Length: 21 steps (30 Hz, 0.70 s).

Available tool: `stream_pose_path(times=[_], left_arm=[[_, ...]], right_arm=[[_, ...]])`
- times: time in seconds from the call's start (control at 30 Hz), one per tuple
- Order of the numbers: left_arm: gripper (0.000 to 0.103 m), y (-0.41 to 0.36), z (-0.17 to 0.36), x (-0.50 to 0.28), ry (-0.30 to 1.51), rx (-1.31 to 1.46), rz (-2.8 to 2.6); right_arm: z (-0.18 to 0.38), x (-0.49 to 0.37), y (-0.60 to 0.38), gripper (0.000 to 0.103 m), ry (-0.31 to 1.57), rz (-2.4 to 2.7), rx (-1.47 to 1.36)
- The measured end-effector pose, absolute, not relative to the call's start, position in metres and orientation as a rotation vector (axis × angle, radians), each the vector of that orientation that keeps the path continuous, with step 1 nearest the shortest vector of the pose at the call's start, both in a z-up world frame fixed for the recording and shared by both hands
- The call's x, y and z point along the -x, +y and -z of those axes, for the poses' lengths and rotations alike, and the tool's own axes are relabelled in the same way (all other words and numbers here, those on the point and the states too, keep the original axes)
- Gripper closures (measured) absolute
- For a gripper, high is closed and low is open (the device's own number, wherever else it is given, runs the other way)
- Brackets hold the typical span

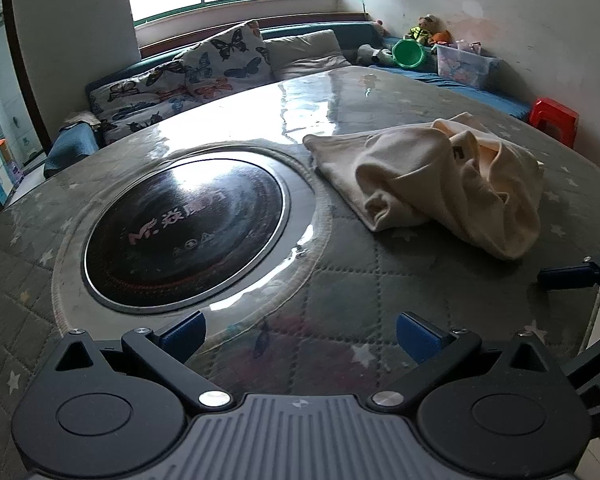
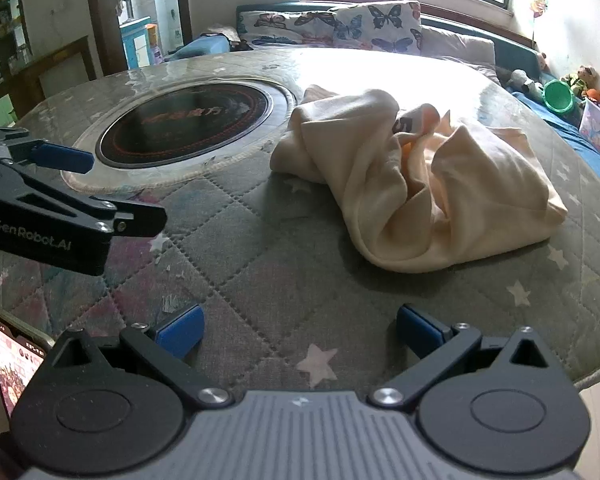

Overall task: Fold clothes
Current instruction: 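Move both tools toward the crumpled cream garment on the mattress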

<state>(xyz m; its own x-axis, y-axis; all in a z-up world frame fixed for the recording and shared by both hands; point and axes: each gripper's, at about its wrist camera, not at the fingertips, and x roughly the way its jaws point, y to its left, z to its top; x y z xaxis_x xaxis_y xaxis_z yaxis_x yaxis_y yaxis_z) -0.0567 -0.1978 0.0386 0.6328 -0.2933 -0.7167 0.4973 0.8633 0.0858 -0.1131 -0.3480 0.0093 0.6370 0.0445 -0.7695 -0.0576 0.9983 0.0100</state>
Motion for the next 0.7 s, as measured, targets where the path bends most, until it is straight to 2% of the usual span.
stream_pose_path(times=[0.7], left_arm=[[0.0, -0.231, -0.038, 0.047, 0.767, -0.336, 0.529]], right_arm=[[-0.024, 0.131, -0.376, 0.0, 0.828, 0.012, 0.001]])
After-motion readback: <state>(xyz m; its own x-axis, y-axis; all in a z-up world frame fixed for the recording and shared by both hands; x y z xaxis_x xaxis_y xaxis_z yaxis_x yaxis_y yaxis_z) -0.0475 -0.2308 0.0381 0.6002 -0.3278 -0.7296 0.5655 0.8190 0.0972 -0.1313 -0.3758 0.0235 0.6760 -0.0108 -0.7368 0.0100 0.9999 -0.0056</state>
